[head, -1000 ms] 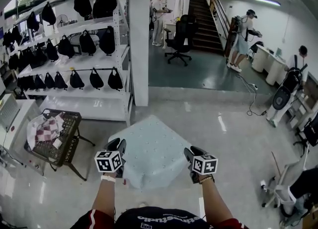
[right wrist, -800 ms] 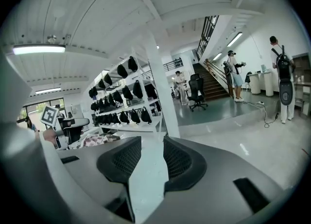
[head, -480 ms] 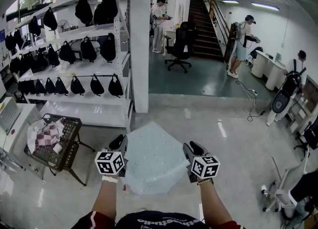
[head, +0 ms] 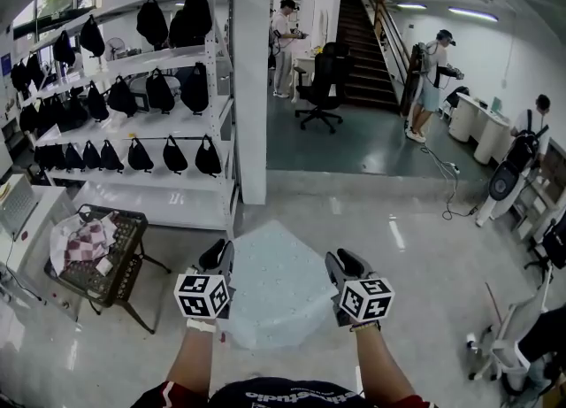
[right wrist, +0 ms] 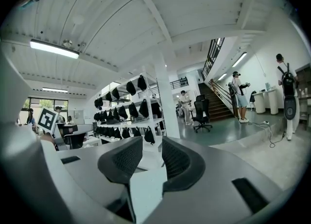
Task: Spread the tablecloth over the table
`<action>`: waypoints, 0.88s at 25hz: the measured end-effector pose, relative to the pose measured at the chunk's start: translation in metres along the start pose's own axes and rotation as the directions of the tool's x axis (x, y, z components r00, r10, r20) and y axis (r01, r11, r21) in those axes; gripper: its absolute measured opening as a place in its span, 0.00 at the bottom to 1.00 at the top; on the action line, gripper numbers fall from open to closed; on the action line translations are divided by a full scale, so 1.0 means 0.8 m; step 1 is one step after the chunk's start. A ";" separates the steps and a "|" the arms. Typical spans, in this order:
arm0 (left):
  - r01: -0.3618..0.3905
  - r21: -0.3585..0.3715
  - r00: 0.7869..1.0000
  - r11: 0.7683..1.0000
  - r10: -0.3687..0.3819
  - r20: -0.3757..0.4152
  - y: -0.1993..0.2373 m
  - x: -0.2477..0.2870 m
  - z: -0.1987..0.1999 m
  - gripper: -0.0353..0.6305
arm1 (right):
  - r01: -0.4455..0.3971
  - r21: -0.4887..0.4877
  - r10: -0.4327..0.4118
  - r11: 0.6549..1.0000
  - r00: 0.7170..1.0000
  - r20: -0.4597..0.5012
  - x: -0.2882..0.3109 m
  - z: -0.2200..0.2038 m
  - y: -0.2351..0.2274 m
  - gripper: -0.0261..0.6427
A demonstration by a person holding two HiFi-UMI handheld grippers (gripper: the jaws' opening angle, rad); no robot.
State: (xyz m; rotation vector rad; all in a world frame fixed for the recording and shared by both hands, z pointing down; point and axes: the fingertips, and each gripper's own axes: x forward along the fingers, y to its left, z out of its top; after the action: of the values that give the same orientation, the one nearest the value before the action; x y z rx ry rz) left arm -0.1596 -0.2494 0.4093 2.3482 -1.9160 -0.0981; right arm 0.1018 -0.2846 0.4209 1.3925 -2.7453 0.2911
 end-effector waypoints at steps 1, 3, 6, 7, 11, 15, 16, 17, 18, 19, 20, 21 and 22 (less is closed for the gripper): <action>0.002 0.012 1.000 1.000 -0.002 0.003 -0.003 -0.001 0.003 0.17 | 0.004 0.000 -0.004 1.000 1.000 0.009 -0.002 0.003 0.001 0.26; 0.004 0.032 1.000 0.999 -0.004 0.007 -0.008 -0.003 0.008 0.17 | 0.007 -0.003 -0.007 1.000 1.000 0.023 -0.005 0.008 0.004 0.25; -0.003 0.050 1.000 0.999 0.002 0.003 -0.012 -0.004 0.011 0.17 | 0.028 -0.032 -0.027 0.999 0.999 0.032 -0.008 0.014 0.007 0.25; -0.006 0.052 1.000 0.999 0.006 0.002 -0.013 -0.005 0.011 0.17 | 0.042 -0.044 -0.041 0.998 0.999 0.034 -0.009 0.016 0.006 0.24; -0.020 0.065 1.000 0.998 0.019 0.010 -0.013 -0.007 0.013 0.17 | 0.094 -0.062 -0.091 0.994 0.995 0.051 -0.014 0.021 0.001 0.23; -0.043 0.101 0.999 0.994 0.040 0.029 -0.010 -0.011 0.019 0.17 | 0.137 -0.066 -0.132 0.988 0.989 0.067 -0.021 0.028 -0.009 0.21; -0.050 0.106 0.998 0.993 0.047 0.033 -0.008 -0.013 0.021 0.17 | 0.145 -0.067 -0.140 0.987 0.988 0.069 -0.023 0.029 -0.012 0.21; -0.057 0.107 0.998 0.993 0.053 0.036 -0.006 -0.015 0.021 0.17 | 0.151 -0.067 -0.146 0.986 0.987 0.071 -0.025 0.029 -0.014 0.20; -0.064 0.105 0.997 0.992 0.060 0.038 -0.003 -0.017 0.021 0.16 | 0.157 -0.067 -0.152 0.985 0.986 0.072 -0.027 0.029 -0.017 0.20; -0.072 0.102 0.997 0.992 0.068 0.039 0.001 -0.019 0.019 0.16 | 0.162 -0.067 -0.157 0.984 0.985 0.074 -0.028 0.028 -0.019 0.19; -0.080 0.099 0.996 0.992 0.077 0.041 0.005 -0.021 0.018 0.15 | 0.168 -0.066 -0.163 0.984 0.984 0.077 -0.031 0.027 -0.022 0.18; -0.088 0.096 0.996 0.992 0.084 0.043 0.008 -0.023 0.016 0.15 | 0.175 -0.064 -0.169 0.983 0.982 0.080 -0.033 0.026 -0.024 0.17; -0.093 0.093 0.995 0.991 0.089 0.045 0.010 -0.024 0.016 0.14 | 0.180 -0.063 -0.174 0.982 0.981 0.083 -0.035 0.025 -0.026 0.17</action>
State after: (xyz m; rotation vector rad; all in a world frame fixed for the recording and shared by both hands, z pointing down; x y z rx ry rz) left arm -0.1728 -0.2328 0.3976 2.3297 -2.0881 -0.0484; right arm 0.1361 -0.2787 0.4005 1.6485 -2.6370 0.1336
